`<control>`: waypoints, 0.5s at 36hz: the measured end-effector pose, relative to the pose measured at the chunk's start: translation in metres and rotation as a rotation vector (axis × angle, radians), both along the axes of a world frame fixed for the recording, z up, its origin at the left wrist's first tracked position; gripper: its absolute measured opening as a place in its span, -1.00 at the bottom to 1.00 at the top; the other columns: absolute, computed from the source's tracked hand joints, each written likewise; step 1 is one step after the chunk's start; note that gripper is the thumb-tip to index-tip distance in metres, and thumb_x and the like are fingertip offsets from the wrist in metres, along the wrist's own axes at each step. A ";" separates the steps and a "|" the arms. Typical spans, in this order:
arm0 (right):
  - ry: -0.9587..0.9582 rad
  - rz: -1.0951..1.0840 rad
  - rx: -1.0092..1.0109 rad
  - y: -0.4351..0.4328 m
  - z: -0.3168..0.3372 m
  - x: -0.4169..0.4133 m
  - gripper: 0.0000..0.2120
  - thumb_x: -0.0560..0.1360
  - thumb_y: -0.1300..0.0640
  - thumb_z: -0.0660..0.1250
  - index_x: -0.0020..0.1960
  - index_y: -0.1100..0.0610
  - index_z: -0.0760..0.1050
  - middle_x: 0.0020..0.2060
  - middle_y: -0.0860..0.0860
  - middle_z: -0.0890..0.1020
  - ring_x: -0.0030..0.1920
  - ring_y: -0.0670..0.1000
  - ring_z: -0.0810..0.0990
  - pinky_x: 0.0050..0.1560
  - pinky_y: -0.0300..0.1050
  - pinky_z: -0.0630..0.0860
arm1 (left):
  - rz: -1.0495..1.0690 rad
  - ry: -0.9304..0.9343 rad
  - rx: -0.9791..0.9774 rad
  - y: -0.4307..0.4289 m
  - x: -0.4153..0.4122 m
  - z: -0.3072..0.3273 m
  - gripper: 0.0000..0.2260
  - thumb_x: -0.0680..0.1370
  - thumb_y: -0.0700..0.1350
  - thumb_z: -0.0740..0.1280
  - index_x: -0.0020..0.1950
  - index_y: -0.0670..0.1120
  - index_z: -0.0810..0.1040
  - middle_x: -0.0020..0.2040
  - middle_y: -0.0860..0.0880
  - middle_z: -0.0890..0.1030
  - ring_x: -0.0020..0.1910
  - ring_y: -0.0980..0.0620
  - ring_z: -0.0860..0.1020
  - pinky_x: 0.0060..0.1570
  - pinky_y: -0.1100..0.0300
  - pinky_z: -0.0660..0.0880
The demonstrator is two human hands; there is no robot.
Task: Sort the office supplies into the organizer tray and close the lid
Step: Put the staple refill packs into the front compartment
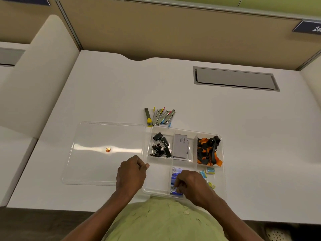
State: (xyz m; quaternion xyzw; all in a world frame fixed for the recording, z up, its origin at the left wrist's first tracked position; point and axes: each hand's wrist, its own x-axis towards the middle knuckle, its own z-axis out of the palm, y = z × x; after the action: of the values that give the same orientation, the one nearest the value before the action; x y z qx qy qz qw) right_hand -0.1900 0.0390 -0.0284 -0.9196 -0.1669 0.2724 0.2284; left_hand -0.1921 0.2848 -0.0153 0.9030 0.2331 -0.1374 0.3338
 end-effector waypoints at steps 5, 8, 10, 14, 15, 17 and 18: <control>-0.098 -0.061 0.093 -0.002 0.020 0.028 -0.90 0.60 0.21 0.38 0.02 0.06 0.66 -0.07 -0.09 0.69 -0.15 -0.17 0.64 -0.08 -0.32 0.62 | -0.035 0.085 0.081 0.003 0.006 0.007 -0.74 0.56 0.17 0.49 -0.20 0.06 0.58 -0.26 0.14 0.66 -0.18 0.04 0.66 -0.11 0.10 0.61; -0.150 -0.194 0.200 -0.003 0.036 0.054 -0.93 0.58 0.23 0.43 0.02 0.11 0.67 -0.13 -0.06 0.72 -0.25 -0.16 0.67 -0.15 -0.30 0.65 | -0.081 0.145 0.114 0.009 0.023 0.011 -0.61 0.50 0.33 0.48 -0.24 0.03 0.58 -0.27 0.14 0.63 -0.20 0.04 0.61 -0.14 0.12 0.53; -0.172 -0.293 0.294 -0.004 0.044 0.076 -0.95 0.55 0.21 0.47 0.01 0.11 0.68 -0.21 -0.08 0.73 -0.32 -0.13 0.69 -0.22 -0.23 0.68 | -0.097 0.135 0.148 0.014 0.041 0.016 -0.49 0.47 0.44 0.42 -0.26 -0.01 0.60 -0.28 0.11 0.63 -0.20 0.00 0.62 -0.18 0.13 0.48; -0.293 -0.312 0.302 0.001 0.049 0.128 -0.94 0.51 0.18 0.51 -0.03 0.06 0.68 -0.22 -0.11 0.70 -0.28 -0.13 0.68 -0.18 -0.20 0.67 | -0.076 0.031 0.202 0.020 0.087 0.028 -0.51 0.48 0.43 0.41 -0.20 -0.01 0.58 -0.09 -0.02 0.71 -0.01 -0.16 0.68 -0.10 0.10 0.50; -0.335 -0.285 0.268 0.003 0.048 0.142 -0.93 0.50 0.16 0.53 -0.03 0.05 0.68 -0.19 -0.10 0.69 -0.23 -0.14 0.66 -0.14 -0.17 0.65 | -0.072 0.006 0.205 0.020 0.100 0.032 -0.53 0.49 0.41 0.42 -0.15 0.00 0.59 -0.05 -0.03 0.71 0.03 -0.17 0.68 -0.08 0.08 0.52; -0.378 -0.240 0.223 0.008 0.042 0.170 -0.89 0.47 0.16 0.54 -0.02 0.04 0.67 -0.13 -0.07 0.68 -0.17 -0.10 0.65 -0.07 -0.08 0.63 | -0.072 -0.044 0.203 0.020 0.126 0.036 -0.56 0.51 0.37 0.45 -0.05 -0.02 0.62 0.01 -0.07 0.71 0.06 -0.19 0.67 -0.03 0.04 0.57; -0.379 -0.213 0.205 0.010 0.038 0.183 -0.86 0.46 0.17 0.55 -0.01 0.04 0.67 -0.10 -0.05 0.68 -0.13 -0.08 0.65 -0.04 -0.04 0.62 | -0.076 -0.065 0.200 0.019 0.139 0.037 -0.56 0.51 0.34 0.46 0.01 -0.04 0.62 0.04 -0.09 0.70 0.08 -0.21 0.66 0.00 0.02 0.59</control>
State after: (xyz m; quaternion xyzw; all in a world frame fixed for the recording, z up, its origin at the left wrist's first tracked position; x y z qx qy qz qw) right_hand -0.0071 0.0486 0.0098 -0.9388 -0.1358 0.0508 0.3124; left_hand -0.0532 0.3042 0.0212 0.9440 0.2003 -0.0968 0.2437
